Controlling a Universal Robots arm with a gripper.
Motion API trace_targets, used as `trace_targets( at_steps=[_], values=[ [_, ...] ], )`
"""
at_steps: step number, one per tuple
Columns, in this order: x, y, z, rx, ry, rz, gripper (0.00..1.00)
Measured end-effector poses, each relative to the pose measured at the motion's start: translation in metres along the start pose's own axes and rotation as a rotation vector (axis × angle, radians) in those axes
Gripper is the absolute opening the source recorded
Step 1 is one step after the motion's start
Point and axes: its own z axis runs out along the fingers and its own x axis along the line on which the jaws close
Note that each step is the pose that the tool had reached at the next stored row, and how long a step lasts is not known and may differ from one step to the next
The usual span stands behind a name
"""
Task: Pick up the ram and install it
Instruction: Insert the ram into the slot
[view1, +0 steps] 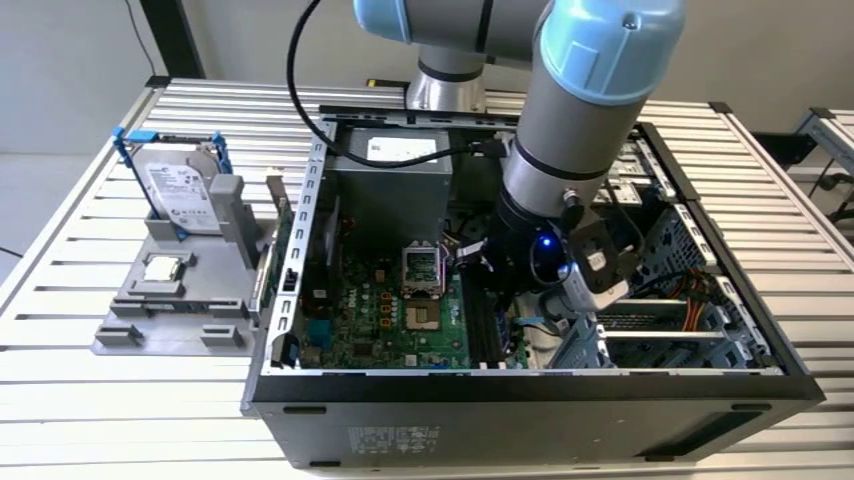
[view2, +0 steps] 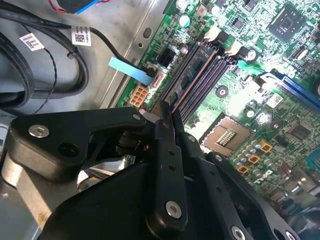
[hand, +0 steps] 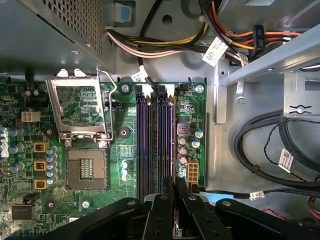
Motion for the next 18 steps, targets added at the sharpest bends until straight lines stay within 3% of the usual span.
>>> trace_targets(
  at_steps=[6,12,18],
  values=[
    [0.0002,0.0,0.0017,0.001,0.001,0.0,0.0],
    [0.0002,0.0,0.0021,0.0019,0.0075,0.001,0.0],
    [0.0002,0.0,0.0027,0.0015,0.0079,0.006,0.0]
  ],
)
